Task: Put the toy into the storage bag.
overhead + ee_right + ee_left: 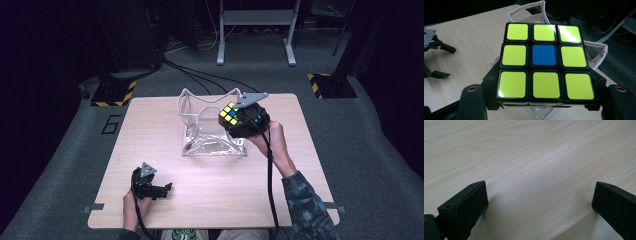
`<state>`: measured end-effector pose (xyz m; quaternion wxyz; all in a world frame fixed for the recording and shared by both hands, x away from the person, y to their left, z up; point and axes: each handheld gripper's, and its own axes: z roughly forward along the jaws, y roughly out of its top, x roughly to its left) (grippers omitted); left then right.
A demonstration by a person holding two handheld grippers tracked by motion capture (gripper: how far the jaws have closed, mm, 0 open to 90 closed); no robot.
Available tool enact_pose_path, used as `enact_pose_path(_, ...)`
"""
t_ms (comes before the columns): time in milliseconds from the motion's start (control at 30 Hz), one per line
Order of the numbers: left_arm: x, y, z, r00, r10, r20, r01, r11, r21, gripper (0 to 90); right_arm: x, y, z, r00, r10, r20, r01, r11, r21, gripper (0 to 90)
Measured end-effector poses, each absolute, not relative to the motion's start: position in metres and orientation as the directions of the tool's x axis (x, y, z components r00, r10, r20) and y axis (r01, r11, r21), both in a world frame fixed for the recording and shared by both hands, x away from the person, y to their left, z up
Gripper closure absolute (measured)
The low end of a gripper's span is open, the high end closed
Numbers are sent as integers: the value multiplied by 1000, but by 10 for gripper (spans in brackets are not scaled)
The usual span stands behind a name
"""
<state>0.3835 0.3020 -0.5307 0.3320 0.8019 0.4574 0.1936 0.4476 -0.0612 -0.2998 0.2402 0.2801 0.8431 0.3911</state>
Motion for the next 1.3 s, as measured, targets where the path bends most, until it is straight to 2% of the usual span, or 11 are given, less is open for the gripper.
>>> enact_pose_path(1300,384,301,-531,503,864,-3,606,-351,714,4,513,-45,-303,-690,711,-137,385,520,763,332)
